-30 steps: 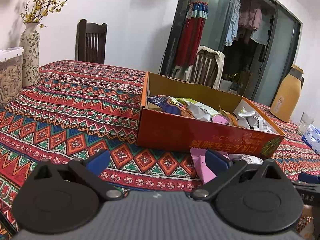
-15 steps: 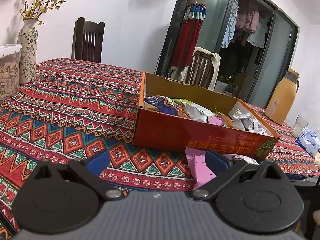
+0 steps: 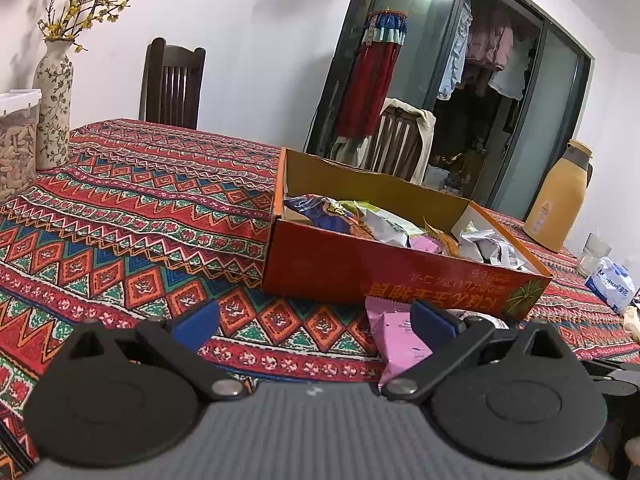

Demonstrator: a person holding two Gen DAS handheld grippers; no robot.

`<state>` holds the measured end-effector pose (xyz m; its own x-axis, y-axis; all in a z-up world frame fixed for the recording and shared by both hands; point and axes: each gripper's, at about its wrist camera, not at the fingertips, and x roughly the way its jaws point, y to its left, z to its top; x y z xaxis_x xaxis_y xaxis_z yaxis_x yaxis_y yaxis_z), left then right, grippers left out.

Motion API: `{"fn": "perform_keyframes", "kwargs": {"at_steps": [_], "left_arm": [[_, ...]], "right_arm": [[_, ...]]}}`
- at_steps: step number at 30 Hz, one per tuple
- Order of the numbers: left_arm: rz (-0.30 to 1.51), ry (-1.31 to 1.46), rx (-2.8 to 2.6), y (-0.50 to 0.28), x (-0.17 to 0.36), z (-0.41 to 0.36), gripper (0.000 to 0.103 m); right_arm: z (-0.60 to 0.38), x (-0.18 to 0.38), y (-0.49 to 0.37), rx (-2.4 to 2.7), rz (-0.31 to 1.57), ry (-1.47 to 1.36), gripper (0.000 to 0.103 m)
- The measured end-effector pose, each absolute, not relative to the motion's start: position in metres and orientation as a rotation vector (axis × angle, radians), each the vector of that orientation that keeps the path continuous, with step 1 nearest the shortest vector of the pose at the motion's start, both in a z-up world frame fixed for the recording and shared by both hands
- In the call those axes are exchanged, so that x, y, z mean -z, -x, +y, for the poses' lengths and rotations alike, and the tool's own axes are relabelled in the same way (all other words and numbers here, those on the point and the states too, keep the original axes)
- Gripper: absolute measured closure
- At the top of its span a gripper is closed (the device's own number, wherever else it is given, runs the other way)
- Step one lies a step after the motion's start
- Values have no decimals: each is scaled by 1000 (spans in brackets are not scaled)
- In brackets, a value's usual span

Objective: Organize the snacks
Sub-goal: 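Grasp another white wrapper with the right tool, then grasp a white wrapper with the left tool while the right tool holds its wrapper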

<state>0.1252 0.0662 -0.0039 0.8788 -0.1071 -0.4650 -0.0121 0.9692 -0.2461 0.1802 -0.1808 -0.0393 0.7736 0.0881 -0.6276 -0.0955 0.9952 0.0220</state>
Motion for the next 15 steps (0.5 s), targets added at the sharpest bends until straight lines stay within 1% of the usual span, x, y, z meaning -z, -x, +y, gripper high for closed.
{"fn": "perform_keyframes", "kwargs": {"at_steps": [1,6,15], "left_arm": [[497,245,49,-125,4,66,0],[499,243,37,-126,4,66,0],[518,224,2,-131,7,63,0]], "right_arm": [[-181,39,-180,-100,677,11,55],[-183,38,-177,-80,654,-6,61],[-195,28,-147,-11,507,-15,61]]}}
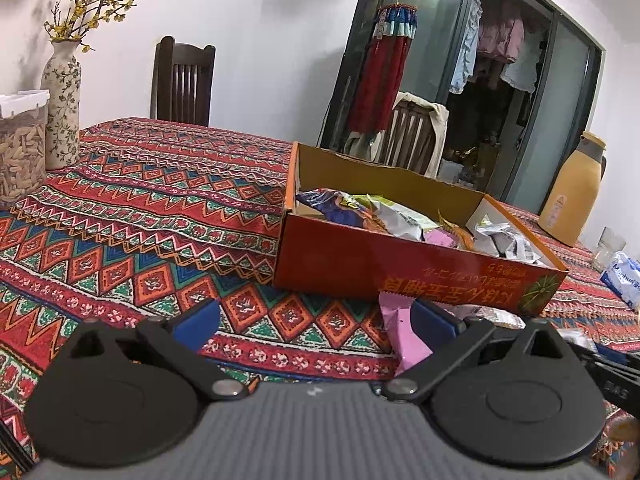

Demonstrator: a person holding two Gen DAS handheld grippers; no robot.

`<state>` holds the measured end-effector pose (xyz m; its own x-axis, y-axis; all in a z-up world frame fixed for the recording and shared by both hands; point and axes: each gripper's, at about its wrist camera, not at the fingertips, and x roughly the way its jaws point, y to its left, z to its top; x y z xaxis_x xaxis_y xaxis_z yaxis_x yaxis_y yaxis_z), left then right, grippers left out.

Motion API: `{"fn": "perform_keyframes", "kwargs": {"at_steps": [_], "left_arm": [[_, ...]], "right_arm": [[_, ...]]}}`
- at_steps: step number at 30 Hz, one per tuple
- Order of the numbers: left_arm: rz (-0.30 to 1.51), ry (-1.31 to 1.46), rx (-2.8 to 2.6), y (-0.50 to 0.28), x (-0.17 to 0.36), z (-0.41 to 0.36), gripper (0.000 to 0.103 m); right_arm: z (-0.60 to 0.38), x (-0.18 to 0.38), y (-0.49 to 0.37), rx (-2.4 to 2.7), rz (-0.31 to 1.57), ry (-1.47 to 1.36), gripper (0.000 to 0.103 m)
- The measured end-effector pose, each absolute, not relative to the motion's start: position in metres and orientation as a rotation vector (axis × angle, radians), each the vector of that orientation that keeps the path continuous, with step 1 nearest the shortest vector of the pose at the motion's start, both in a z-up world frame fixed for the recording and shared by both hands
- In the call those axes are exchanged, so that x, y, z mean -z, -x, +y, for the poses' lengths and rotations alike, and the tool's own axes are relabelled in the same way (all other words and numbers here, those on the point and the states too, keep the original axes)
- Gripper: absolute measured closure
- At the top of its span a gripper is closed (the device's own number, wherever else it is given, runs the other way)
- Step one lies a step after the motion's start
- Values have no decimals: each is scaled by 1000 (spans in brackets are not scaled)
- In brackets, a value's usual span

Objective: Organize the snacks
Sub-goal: 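Grasp a white wrapper with the left tool while the right tool holds its wrapper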

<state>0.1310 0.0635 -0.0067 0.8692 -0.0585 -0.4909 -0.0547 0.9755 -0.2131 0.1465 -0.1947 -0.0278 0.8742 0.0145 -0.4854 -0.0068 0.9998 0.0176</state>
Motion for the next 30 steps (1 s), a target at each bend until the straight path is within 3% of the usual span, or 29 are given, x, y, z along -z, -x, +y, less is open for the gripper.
{"fn": "perform_keyframes", "kwargs": {"at_steps": [30], "left_arm": [[609,113,33,-104,-3,6,0]], "right_arm": [[-217,28,-126,-97,382,-7,61]]}}
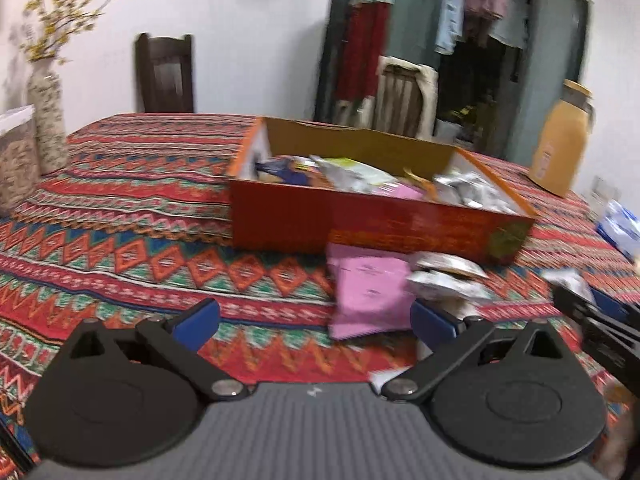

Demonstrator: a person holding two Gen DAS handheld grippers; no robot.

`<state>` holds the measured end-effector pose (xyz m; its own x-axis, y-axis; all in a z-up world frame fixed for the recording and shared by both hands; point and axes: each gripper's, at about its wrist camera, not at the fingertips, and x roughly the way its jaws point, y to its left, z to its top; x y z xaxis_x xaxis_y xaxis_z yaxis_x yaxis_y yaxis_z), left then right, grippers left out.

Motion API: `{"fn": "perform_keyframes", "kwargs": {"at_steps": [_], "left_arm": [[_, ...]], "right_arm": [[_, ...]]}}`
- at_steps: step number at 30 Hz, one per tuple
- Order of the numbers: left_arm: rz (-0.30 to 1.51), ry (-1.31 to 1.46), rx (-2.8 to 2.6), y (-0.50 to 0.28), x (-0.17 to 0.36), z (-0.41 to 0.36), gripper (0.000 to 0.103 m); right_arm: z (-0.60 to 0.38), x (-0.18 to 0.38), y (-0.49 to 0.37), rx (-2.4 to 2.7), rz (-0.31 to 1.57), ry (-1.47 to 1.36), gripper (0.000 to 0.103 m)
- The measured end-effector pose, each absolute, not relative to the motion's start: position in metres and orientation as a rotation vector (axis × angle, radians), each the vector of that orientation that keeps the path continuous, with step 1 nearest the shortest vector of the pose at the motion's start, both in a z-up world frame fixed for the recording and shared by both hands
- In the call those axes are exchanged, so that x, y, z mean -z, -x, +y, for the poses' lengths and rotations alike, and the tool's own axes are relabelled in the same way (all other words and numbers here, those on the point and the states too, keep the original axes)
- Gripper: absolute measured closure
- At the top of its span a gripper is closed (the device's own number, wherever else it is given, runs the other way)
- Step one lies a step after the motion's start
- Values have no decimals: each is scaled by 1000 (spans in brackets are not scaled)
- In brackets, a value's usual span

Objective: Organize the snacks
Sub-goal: 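Grasp a white wrapper with the left tool while the right tool holds its wrapper, then carry both white wrappers over the box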

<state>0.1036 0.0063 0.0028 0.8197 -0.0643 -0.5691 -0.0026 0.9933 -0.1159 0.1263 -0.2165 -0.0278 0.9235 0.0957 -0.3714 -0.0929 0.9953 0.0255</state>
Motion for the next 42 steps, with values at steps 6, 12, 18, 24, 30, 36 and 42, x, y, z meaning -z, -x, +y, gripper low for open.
{"fn": "perform_keyframes", "kwargs": {"at_steps": [6,12,18,24,30,36,42], "left_arm": [[631,60,117,-90,-2,-24,0],[685,28,134,-92,10,-44,0],[723,-11,133,-89,23,-60,12],[743,-23,104,-90,29,-64,48],[734,-13,100,-89,27,-62,55],[727,-9,106,-90,25,-62,60],[694,-1,102,-86,19,-55,61]], "right_arm": [[-218,28,-125,-96,375,-17,61],[-219,29,-123,-100,364,-23,60],[-219,29,-120,-105,358,-23,60],[-220,29,-117,-118,350,-24,60],[-220,29,-114,-132,340,-24,60],[-220,28,-113,-137,337,-23,60],[-220,27,-114,-137,336,-21,60]]}}
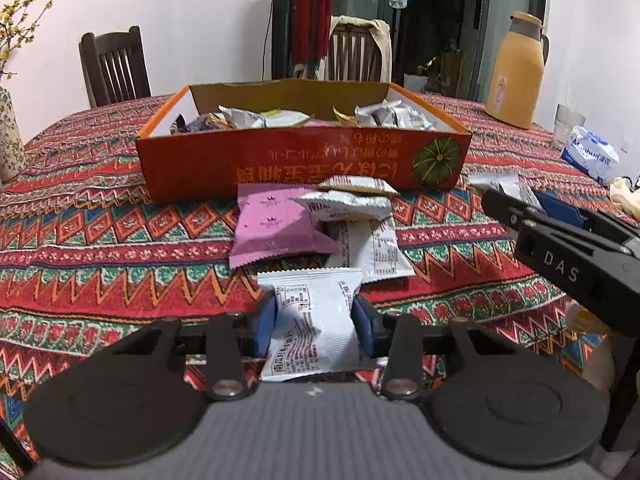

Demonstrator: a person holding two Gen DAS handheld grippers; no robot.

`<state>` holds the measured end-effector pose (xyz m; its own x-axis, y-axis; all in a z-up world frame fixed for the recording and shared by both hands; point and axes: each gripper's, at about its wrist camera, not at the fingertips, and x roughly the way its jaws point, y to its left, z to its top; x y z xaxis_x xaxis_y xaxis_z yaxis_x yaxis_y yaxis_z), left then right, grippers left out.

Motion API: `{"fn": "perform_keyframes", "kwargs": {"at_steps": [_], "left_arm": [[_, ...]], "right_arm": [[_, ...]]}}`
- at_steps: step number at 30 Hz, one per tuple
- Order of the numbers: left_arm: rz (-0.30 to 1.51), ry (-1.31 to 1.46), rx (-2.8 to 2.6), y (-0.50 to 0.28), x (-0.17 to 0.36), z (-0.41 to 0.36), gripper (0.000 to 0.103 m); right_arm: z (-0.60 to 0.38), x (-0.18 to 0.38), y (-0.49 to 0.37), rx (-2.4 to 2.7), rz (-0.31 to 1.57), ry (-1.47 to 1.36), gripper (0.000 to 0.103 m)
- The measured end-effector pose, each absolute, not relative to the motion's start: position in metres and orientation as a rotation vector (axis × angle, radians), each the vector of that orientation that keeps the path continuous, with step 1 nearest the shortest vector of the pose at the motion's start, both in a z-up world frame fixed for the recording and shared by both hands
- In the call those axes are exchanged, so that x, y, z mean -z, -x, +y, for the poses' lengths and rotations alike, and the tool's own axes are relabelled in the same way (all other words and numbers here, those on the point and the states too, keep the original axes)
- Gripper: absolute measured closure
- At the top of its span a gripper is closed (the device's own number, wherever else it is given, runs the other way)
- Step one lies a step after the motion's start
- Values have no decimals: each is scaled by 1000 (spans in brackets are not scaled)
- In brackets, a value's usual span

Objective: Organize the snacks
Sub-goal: 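Carry both white wrappers over the box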

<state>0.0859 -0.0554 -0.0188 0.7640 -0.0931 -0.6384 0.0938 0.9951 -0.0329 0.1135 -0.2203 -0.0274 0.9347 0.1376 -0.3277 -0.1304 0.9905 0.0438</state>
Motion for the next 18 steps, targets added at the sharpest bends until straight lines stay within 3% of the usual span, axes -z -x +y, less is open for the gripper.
{"fn": "perform_keyframes", "kwargs": {"at_steps": [18], "left_arm": [[541,39,79,-83,-19,-27,61]], "right_arm": [[-215,15,-113,-148,352,-5,60]]}}
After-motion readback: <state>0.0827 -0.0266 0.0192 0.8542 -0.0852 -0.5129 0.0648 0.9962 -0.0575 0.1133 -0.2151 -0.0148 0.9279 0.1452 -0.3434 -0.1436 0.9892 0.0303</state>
